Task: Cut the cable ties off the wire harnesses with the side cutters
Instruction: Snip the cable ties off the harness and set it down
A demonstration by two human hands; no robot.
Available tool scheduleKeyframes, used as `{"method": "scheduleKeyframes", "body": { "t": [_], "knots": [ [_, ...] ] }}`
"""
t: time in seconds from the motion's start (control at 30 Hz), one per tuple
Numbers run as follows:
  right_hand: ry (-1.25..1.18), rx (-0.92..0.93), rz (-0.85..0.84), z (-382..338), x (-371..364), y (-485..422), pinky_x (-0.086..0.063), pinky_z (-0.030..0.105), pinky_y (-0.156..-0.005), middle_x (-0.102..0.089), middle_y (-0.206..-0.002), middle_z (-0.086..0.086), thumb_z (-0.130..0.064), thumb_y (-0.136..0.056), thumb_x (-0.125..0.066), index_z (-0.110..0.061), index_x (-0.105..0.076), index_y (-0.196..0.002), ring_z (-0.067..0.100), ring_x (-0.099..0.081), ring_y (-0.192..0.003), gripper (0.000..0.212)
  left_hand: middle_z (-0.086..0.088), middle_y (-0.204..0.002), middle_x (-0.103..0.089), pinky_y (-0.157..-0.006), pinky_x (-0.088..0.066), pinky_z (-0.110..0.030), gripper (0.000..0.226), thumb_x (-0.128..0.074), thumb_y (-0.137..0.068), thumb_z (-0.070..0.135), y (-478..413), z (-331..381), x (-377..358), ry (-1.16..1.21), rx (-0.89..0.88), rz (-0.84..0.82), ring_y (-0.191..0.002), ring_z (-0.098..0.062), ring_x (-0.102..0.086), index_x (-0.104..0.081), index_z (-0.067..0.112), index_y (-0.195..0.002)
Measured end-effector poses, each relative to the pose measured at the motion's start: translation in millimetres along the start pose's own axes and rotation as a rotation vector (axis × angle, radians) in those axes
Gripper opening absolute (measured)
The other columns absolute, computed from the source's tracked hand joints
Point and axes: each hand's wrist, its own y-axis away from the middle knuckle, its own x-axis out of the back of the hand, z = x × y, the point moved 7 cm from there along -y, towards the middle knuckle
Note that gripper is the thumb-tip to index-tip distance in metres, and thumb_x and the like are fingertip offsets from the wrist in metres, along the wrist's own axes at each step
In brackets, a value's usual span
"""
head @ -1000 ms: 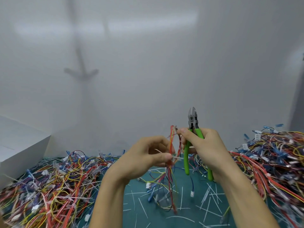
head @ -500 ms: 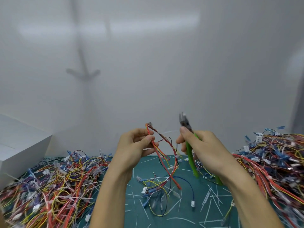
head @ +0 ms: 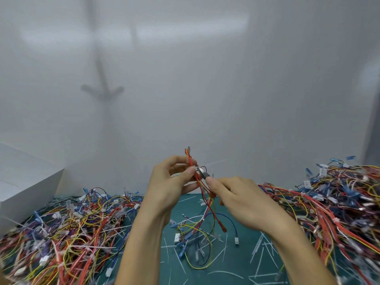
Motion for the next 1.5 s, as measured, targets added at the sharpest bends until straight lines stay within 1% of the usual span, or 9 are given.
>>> {"method": "scheduleKeyframes", "body": {
  "t": [0.27, 0.43, 0.57, 0.7, 0.83, 1.0, 1.17, 1.37, 1.5],
  "knots": [
    [-0.001, 0.006, 0.047, -2.9, 4.9, 1.0, -0.043, 0.039, -0.063, -0.057, -0.063, 0.001, -0.069, -0.092, -0.026, -0.016, -0.054, -0.071, 0.015, -0.050, -0.060, 0.064, -0.026, -0.104, -0.068, -0.072, -0.062, -0.030, 0.011, -0.060, -0.093, -0.002, 0.5, 3.0, -1.9, -0.014, -0.022, -0.008, -0.077, -0.020, -0.072, -0.067, -0.001, -0.101],
    [-0.007, 0.003, 0.072, -3.8, 7.5, 1.8, -0.048, 0.042, -0.068, -0.062, -0.068, 0.007, -0.068, -0.094, -0.027, -0.015, -0.055, -0.074, 0.022, -0.059, -0.068, 0.063, -0.021, -0.102, -0.070, -0.071, -0.061, -0.030, 0.011, -0.061, -0.092, -0.002, -0.4, 3.2, -1.0, -0.028, -0.049, -0.009, -0.080, -0.022, -0.074, -0.066, -0.002, -0.102],
    [-0.017, -0.001, 0.066, -4.0, 6.6, 1.8, -0.049, 0.041, -0.070, -0.063, -0.068, 0.007, -0.069, -0.094, -0.026, -0.016, -0.054, -0.073, 0.023, -0.059, -0.069, 0.064, -0.018, -0.097, -0.071, -0.067, -0.059, -0.025, 0.011, -0.061, -0.092, -0.003, -0.8, 4.2, -1.1, -0.023, -0.070, -0.021, -0.076, -0.017, -0.074, -0.065, -0.003, -0.101],
    [-0.032, -0.003, 0.062, -3.9, 6.0, 1.0, -0.050, 0.042, -0.070, -0.063, -0.069, 0.008, -0.069, -0.093, -0.026, -0.015, -0.055, -0.072, 0.024, -0.059, -0.068, 0.065, -0.020, -0.097, -0.071, -0.067, -0.059, -0.025, 0.011, -0.061, -0.092, -0.005, -1.7, 4.7, -1.3, -0.032, -0.085, -0.027, -0.077, -0.018, -0.073, -0.065, -0.003, -0.101],
    [-0.036, -0.006, 0.063, -3.6, 6.2, 1.3, -0.051, 0.041, -0.070, -0.064, -0.069, 0.008, -0.067, -0.095, -0.027, -0.013, -0.056, -0.073, 0.025, -0.059, -0.068, 0.066, -0.020, -0.095, -0.071, -0.067, -0.058, -0.024, 0.010, -0.061, -0.091, -0.005, -2.0, 6.0, -1.3, -0.053, -0.110, -0.035, -0.077, -0.018, -0.073, -0.066, -0.001, -0.099],
    [-0.050, -0.011, 0.052, -2.6, 5.0, 1.1, -0.052, 0.041, -0.072, -0.065, -0.068, 0.006, -0.067, -0.095, -0.029, -0.013, -0.059, -0.072, 0.022, -0.062, -0.067, 0.066, -0.011, -0.085, -0.074, -0.069, -0.059, -0.025, 0.012, -0.061, -0.091, -0.005, -2.8, 6.7, -1.4, -0.101, -0.144, -0.056, -0.078, -0.018, -0.074, -0.067, 0.005, -0.093],
    [-0.058, -0.022, 0.042, -0.9, 3.4, 0.8, -0.052, 0.040, -0.073, -0.066, -0.069, 0.006, -0.066, -0.096, -0.031, -0.010, -0.061, -0.073, 0.022, -0.063, -0.068, 0.067, -0.009, -0.086, -0.074, -0.071, -0.059, -0.026, 0.015, -0.062, -0.090, -0.005, -2.7, 8.9, -0.8, -0.168, -0.181, -0.055, -0.079, -0.017, -0.074, -0.067, 0.010, -0.090],
    [-0.069, -0.035, 0.030, 0.7, 3.0, 0.8, -0.052, 0.037, -0.073, -0.067, -0.067, 0.001, -0.064, -0.097, -0.032, -0.014, -0.062, -0.067, 0.016, -0.063, -0.064, 0.066, -0.006, -0.085, -0.073, -0.073, -0.061, -0.029, 0.015, -0.064, -0.089, -0.005, -2.3, 11.2, -1.2, -0.221, -0.211, -0.045, -0.078, -0.019, -0.074, -0.068, 0.010, -0.089],
    [-0.082, -0.042, 0.020, 1.6, 2.5, 0.4, -0.051, 0.035, -0.071, -0.065, -0.058, -0.007, -0.065, -0.096, -0.032, -0.020, -0.062, -0.061, 0.010, -0.060, -0.058, 0.065, -0.003, -0.084, -0.072, -0.073, -0.060, -0.027, 0.016, -0.065, -0.089, -0.004, -2.2, 12.8, -1.4, -0.255, -0.226, -0.040, -0.078, -0.017, -0.074, -0.069, 0.012, -0.090]
  ]
}}
